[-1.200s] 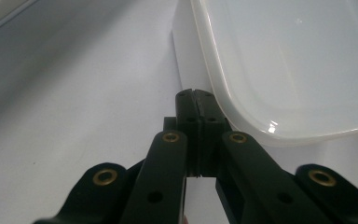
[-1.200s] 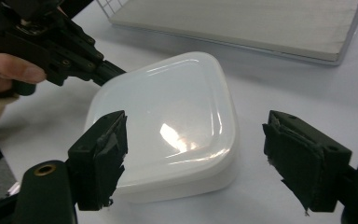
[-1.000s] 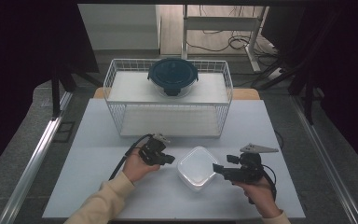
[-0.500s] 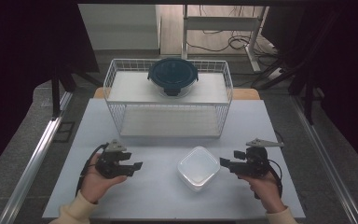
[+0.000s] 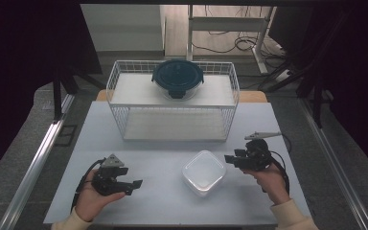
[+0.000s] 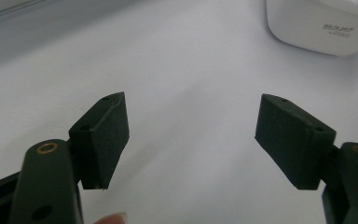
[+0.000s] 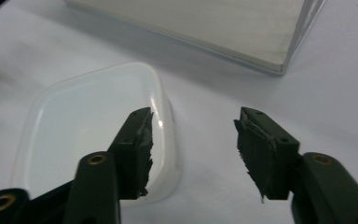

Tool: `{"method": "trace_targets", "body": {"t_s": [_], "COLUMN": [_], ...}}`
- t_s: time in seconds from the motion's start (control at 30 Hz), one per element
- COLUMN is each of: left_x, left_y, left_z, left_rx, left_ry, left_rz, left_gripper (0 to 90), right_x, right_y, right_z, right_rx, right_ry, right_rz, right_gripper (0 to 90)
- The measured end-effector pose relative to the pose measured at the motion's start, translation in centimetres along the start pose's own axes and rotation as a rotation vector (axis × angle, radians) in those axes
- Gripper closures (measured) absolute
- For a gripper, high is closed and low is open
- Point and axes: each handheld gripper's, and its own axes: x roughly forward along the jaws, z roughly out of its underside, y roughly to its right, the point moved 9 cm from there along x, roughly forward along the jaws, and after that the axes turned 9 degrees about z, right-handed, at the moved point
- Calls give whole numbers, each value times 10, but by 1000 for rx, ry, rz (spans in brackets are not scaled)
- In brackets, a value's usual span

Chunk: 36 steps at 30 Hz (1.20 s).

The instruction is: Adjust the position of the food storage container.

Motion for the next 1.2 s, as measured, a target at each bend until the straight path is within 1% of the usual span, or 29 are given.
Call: {"method": "trace_targets", "body": {"t_s": [0.07, 0.2, 0.27, 0.3, 0.33, 0.5, 0.57, 0.67, 0.73, 0.77, 0.9, 0.97, 1.0, 1.03, 1.2], "left_x": [0, 1, 1, 2, 3, 6, 6, 7, 7, 7, 4, 5, 5, 6, 8], "left_y": [0, -4, -5, -5, -5, -5, -5, -6, -7, -7, -7, -8, -8, -8, -8], "left_z": [0, 0, 0, 0, 1, 3, 5, 6, 7, 7, 6, 6, 7, 7, 9], "left_rx": [-1, -12, -14, -16, -16, -9, -2, -6, -8, -9, -16, -17, -16, -16, -18], "left_ry": [5, 13, 14, 14, 11, 1, -9, -11, -14, -14, 0, -3, -7, -9, -15], "left_rz": [-4, -9, -11, -11, -10, -11, -11, -8, -5, -4, -1, 0, -1, 0, 9], "left_gripper": [240, 237, 237, 236, 236, 235, 235, 237, 238, 238, 239, 239, 240, 240, 242], "right_x": [4, 12, 17, 20, 24, 45, 51, 60, 64, 65, 67, 69, 71, 72, 80], "right_y": [3, 7, 5, 4, 2, -7, -10, -17, -22, -24, -35, -42, -48, -53, -79], "right_z": [-3, -7, -9, -9, -10, -12, -14, -15, -14, -15, -19, -19, -20, -20, -23], "right_rx": [-19, -70, -100, -118, -141, -243, -263, -299, -327, -339, -358, -388, -411, -418, -487], "right_ry": [-28, -90, -115, -129, -146, -223, -241, -270, -292, -298, -303, -302, -298, -298, -293], "right_rz": [8, 39, 39, 40, 43, 72, 69, 57, 55, 64, 38, 32, 17, 8, -31], "right_gripper": [546, 737, 837, 873, 888, 891, 891, 892, 893, 892, 892, 893, 892, 893, 892]}}
